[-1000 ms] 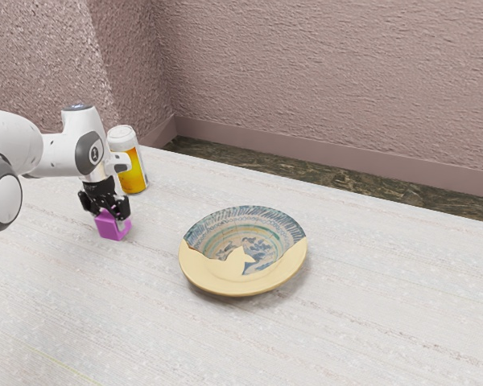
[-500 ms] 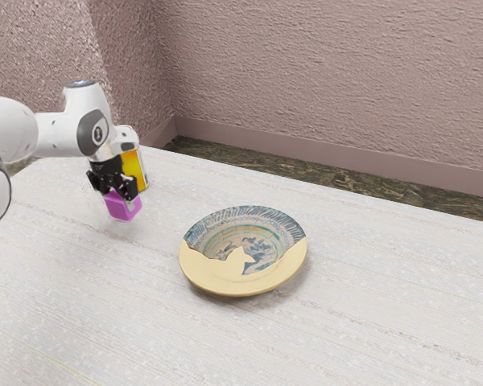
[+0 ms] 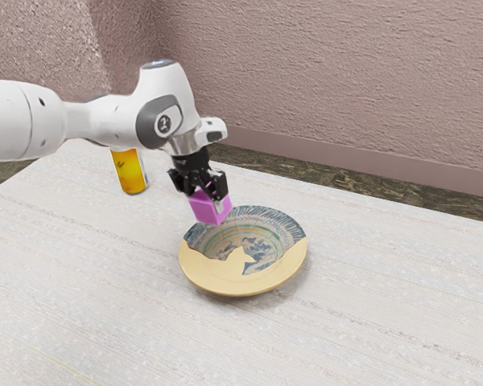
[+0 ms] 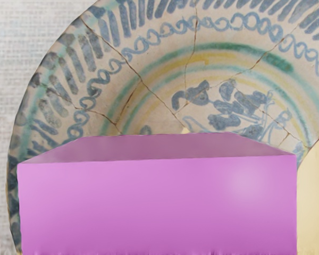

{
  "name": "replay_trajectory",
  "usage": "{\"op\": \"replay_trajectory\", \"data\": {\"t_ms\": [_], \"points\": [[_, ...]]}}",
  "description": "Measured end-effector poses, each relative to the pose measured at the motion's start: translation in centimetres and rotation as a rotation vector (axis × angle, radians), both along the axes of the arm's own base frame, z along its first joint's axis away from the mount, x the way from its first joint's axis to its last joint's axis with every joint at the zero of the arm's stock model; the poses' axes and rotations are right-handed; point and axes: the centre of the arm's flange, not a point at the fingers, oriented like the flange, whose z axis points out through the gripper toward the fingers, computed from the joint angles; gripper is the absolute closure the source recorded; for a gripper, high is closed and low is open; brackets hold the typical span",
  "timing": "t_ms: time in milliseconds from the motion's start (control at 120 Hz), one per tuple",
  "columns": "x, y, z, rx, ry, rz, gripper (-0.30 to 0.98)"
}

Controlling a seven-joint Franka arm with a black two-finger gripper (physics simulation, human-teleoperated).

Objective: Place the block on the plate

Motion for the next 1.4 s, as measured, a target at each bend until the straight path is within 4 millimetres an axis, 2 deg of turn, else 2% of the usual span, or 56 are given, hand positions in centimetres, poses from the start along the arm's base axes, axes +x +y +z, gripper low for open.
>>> {"op": "replay_trajectory", "data": {"t_ms": [108, 217, 308, 500, 733, 917, 1100, 1292, 1400], "points": [[-0.5, -2.6, -1.0, -0.016, 0.030, 0.038, 0.29], [-0.2, -3.8, -3.2, -0.026, 0.059, 0.089, 0.29], [0.1, -4.3, -3.8, -0.030, 0.054, 0.134, 0.29], [0.2, -5.3, -3.5, -0.034, 0.037, 0.197, 0.12], [-0.1, -5.7, -1.8, -0.028, 0.021, 0.252, 0.04], [-0.6, -4.4, 2.1, 0.048, -0.039, 0.252, 0.02], [-1.5, -0.1, 7.0, 0.158, -0.087, 0.243, 0.01], [-4.5, 0.8, 13.2, 0.191, -0.104, 0.223, 0.00], [-6.8, 0.9, 15.1, 0.202, -0.086, 0.216, 0.00]]}}
